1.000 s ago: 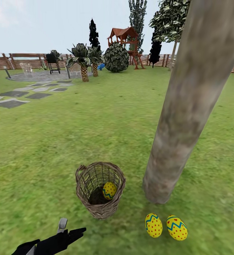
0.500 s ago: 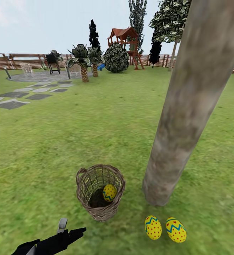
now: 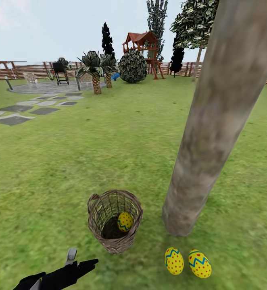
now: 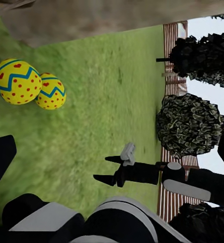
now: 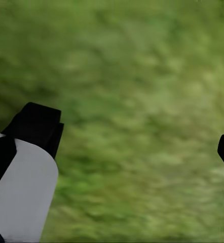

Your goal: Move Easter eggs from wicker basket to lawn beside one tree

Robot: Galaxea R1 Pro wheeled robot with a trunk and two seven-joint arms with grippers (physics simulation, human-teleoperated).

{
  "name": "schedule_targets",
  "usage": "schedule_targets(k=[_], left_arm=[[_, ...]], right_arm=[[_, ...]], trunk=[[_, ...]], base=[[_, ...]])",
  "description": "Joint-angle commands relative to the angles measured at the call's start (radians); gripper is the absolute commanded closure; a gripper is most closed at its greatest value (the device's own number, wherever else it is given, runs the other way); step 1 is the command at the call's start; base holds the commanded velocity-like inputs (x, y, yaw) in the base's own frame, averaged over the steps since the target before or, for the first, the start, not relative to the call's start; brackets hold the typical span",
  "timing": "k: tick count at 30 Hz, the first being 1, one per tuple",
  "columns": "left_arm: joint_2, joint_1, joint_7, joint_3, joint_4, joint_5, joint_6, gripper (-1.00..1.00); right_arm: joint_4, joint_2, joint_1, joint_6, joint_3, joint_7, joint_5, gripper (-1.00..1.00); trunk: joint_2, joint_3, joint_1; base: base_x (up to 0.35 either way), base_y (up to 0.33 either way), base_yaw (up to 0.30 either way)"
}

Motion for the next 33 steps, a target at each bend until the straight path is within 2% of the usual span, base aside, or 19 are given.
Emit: schedule_targets(k=[1, 10, 19, 30, 33], left_arm=[[0.001, -0.001, -0.001, -0.006, 0.0, 0.009, 0.01, -1.0], [0.001, -0.001, -0.002, -0.006, 0.0, 0.009, 0.01, -1.0], [0.003, -0.001, -0.006, -0.006, 0.0, 0.01, 0.009, -1.0], [0.002, -0.001, -0.001, -0.006, 0.001, 0.011, 0.01, -1.0], [0.002, -0.001, -0.003, -0.006, 0.001, 0.011, 0.011, -1.0]], right_arm=[[0.001, 0.0, -0.001, 0.002, -0.008, 0.002, 0.008, -1.0], [0.001, 0.0, -0.001, 0.002, -0.008, 0.002, 0.008, -1.0], [0.001, 0.0, -0.001, 0.002, -0.008, 0.002, 0.008, -1.0], [0.001, 0.001, -0.001, 0.003, -0.008, 0.002, 0.008, -1.0], [0.0, 0.012, -0.001, 0.0, -0.009, 0.002, 0.002, -1.0]], trunk=[[0.007, 0.002, -0.004], [0.07, 0.031, -0.039], [0.07, 0.031, -0.039], [0.147, 0.065, -0.081], [0.154, 0.068, -0.085]], base=[[0.0, 0.0, 0.0], [0.0, 0.0, 0.0], [0.0, 0.0, 0.0], [0.0, 0.0, 0.0], [0.0, 0.0, 0.0]])
